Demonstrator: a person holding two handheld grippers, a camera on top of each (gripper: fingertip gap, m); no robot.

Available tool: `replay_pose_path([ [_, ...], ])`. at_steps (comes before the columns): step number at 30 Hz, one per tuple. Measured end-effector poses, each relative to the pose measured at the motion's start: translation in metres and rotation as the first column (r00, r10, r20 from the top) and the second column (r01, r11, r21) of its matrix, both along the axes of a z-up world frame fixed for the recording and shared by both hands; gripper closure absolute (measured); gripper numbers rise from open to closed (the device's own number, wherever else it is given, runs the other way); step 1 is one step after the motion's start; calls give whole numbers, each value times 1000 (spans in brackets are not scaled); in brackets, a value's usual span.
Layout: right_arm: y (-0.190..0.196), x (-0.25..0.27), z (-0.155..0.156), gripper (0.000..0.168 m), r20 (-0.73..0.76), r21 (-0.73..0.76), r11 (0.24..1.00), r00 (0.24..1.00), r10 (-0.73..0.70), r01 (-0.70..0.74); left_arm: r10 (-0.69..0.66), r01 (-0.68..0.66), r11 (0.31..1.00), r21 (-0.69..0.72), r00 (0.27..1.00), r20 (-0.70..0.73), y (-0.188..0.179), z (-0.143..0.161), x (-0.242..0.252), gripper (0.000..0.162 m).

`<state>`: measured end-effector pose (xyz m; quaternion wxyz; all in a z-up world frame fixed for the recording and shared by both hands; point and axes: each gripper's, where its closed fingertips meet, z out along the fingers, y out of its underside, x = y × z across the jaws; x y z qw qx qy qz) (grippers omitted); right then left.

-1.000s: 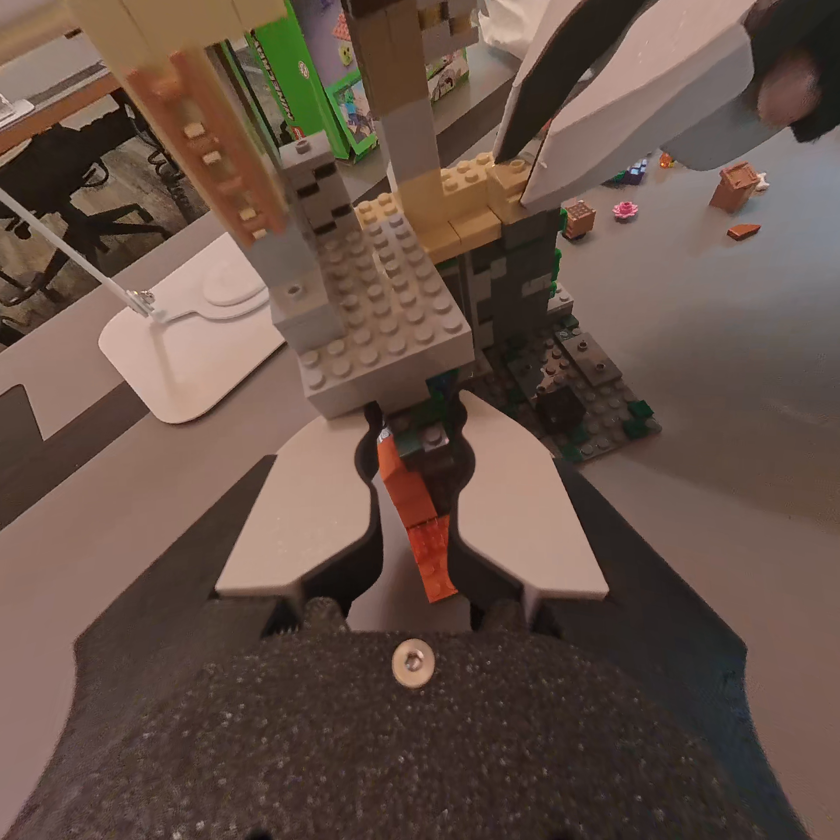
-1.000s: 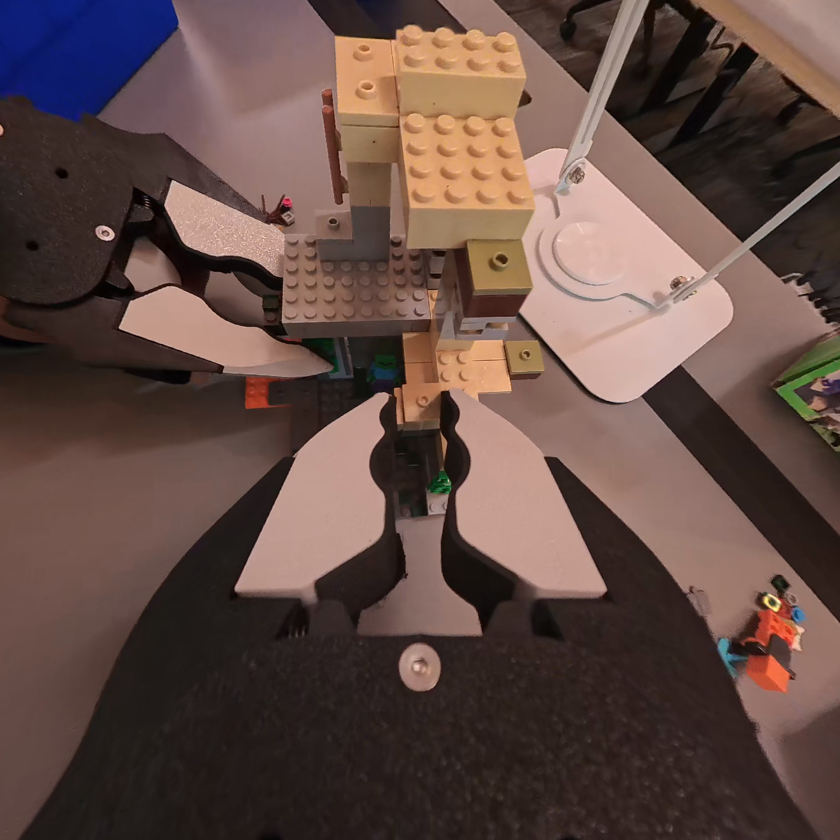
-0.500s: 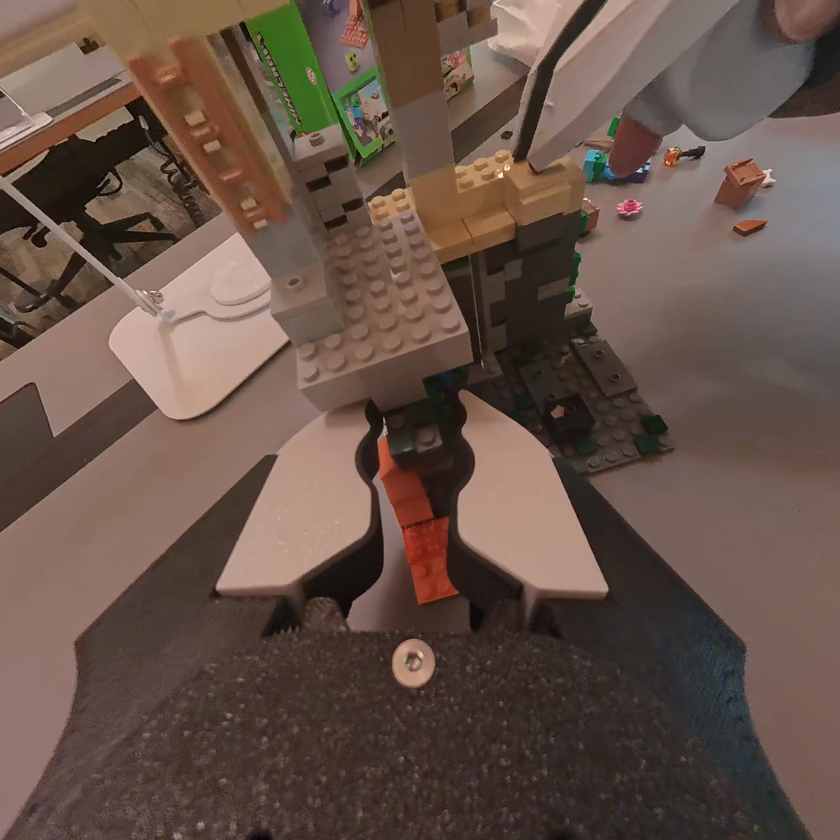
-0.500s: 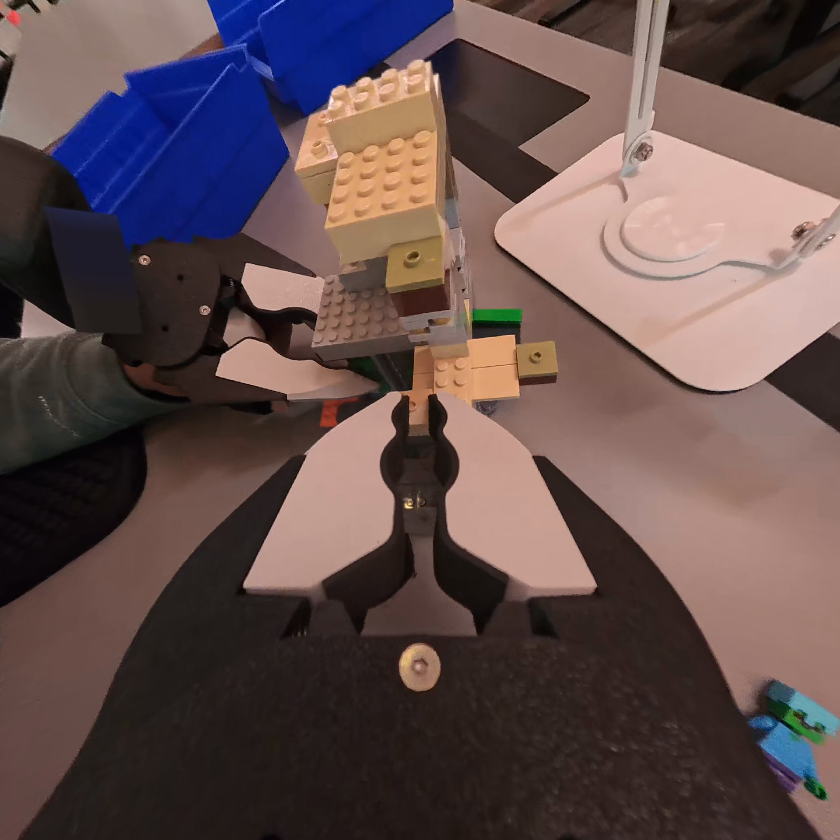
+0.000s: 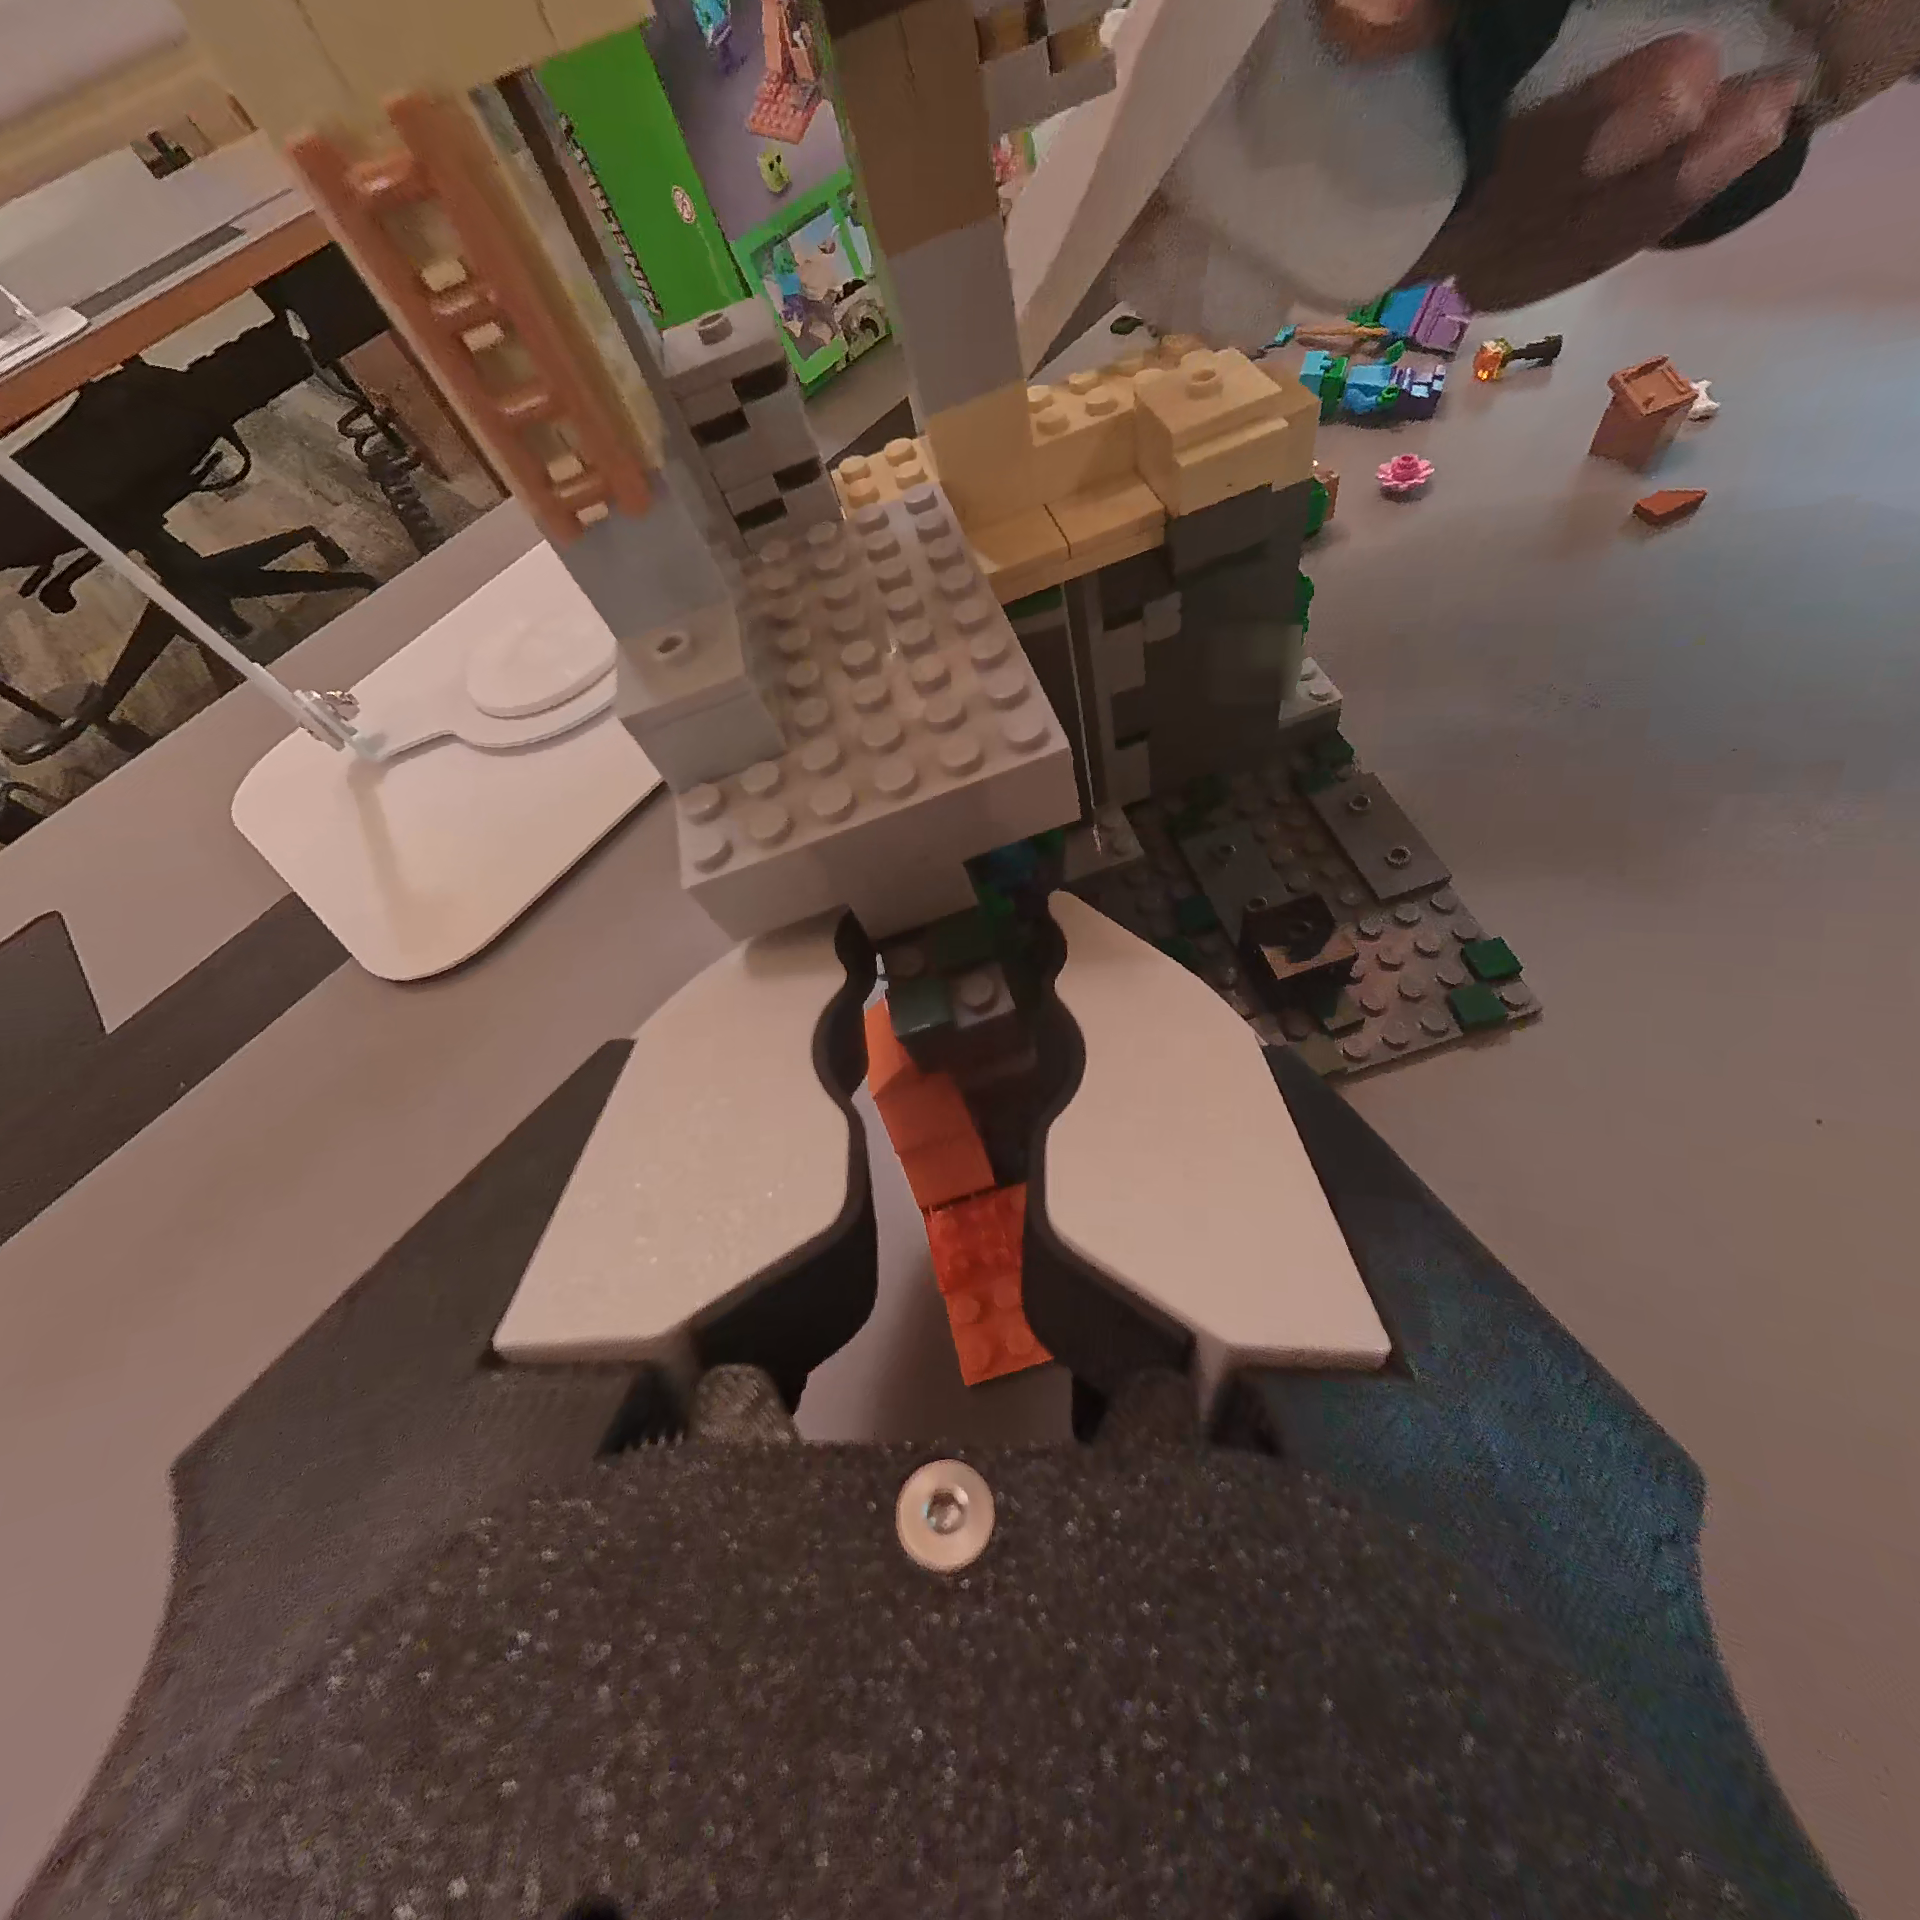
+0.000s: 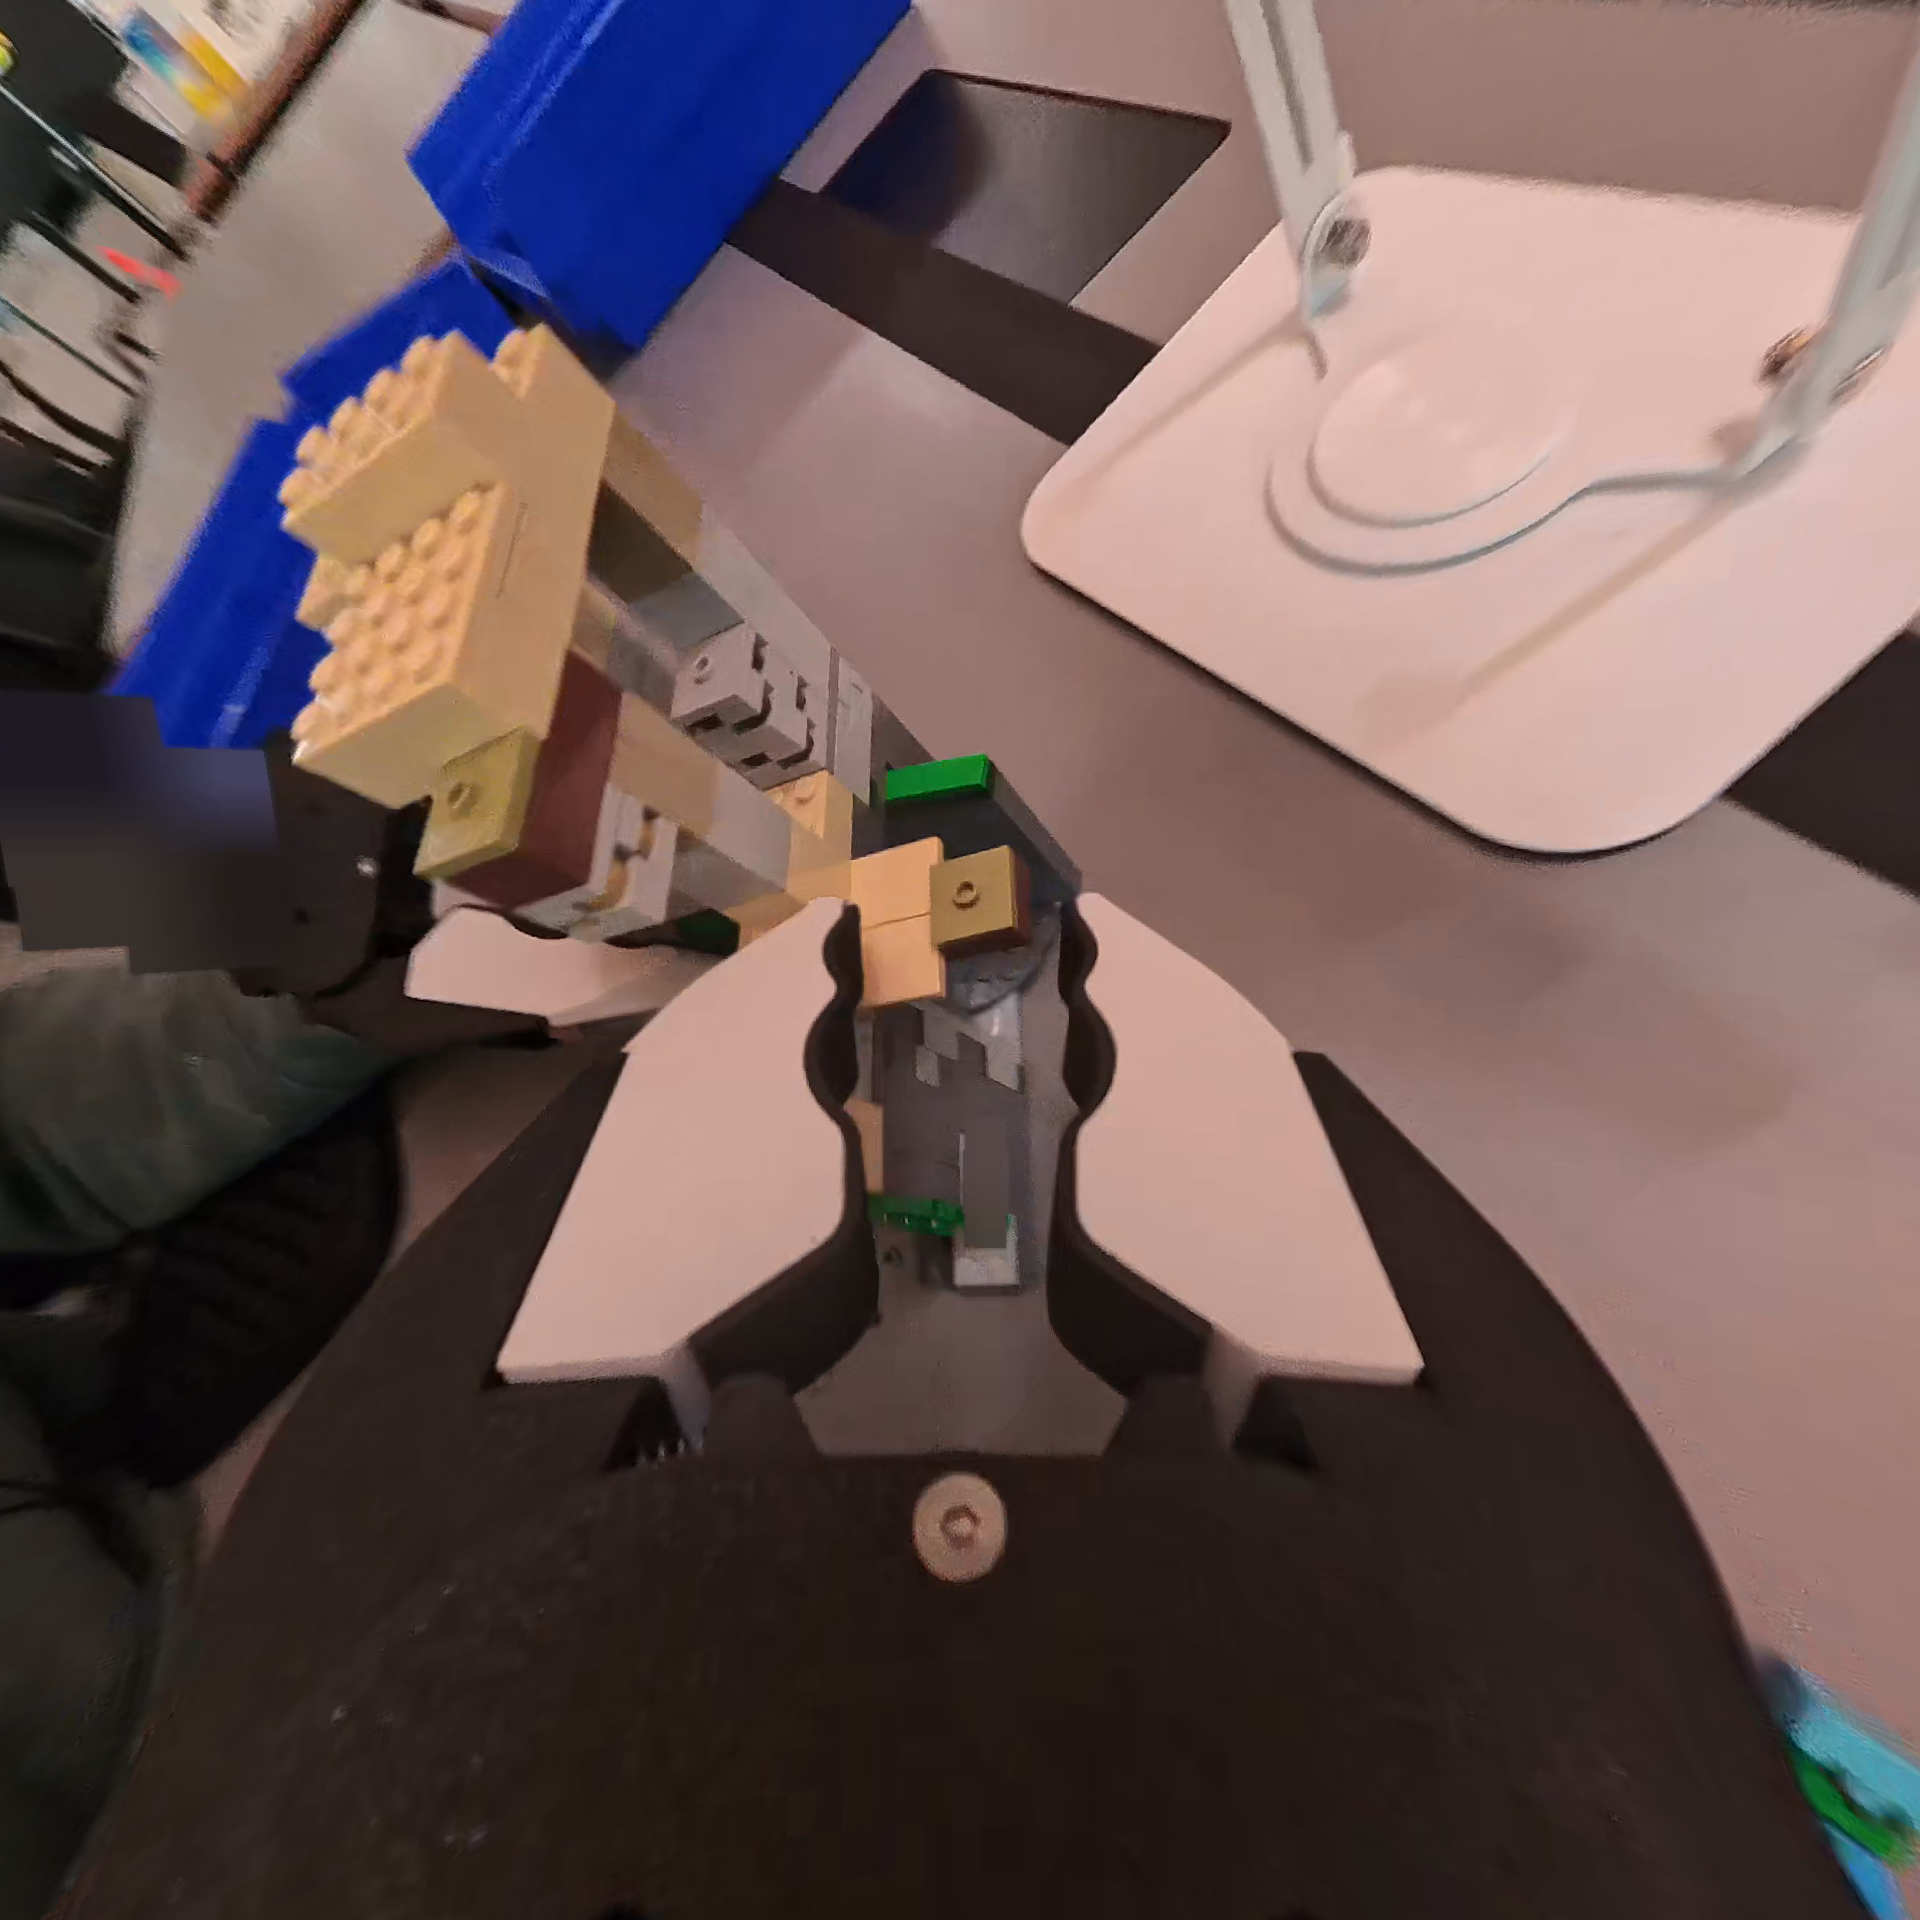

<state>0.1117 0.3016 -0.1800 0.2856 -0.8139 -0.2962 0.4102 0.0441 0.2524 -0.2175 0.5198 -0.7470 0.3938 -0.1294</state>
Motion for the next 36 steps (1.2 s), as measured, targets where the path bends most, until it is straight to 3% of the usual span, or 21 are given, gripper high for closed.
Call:
replay_pose_path([
  [4, -2, -8, -5, 148, -145, -157, 987, 989, 20, -43, -34, 33, 999, 6, 999, 10, -4, 0, -2, 134],
  [8, 0, -4, -5, 150, -209, -207, 977, 978, 2, -47, -64, 65, 998, -11, 997, 34, -7, 0, -1, 134],
  [25, -13, 4, -4, 150, -159, -128, 992, 987, -26, 5, -77, 78, 996, -32, 997, 27, -12, 0, 1, 135],
  [28, -15, 9, -1, 148, -116, -51, 999, 993, -21, 15, -85, 85, 996, -25, 996, 23, -13, 0, 2, 135],
  [31, -15, 17, 24, 144, -112, 117, 993, 994, -16, 30, -83, 84, 996, -18, 996, 17, -14, 0, 2, 135],
  [36, -36, 13, 54, 126, 41, 395, 918, 999, 29, -42, -84, 84, 996, -15, 996, 14, -14, 0, 3, 135],
])
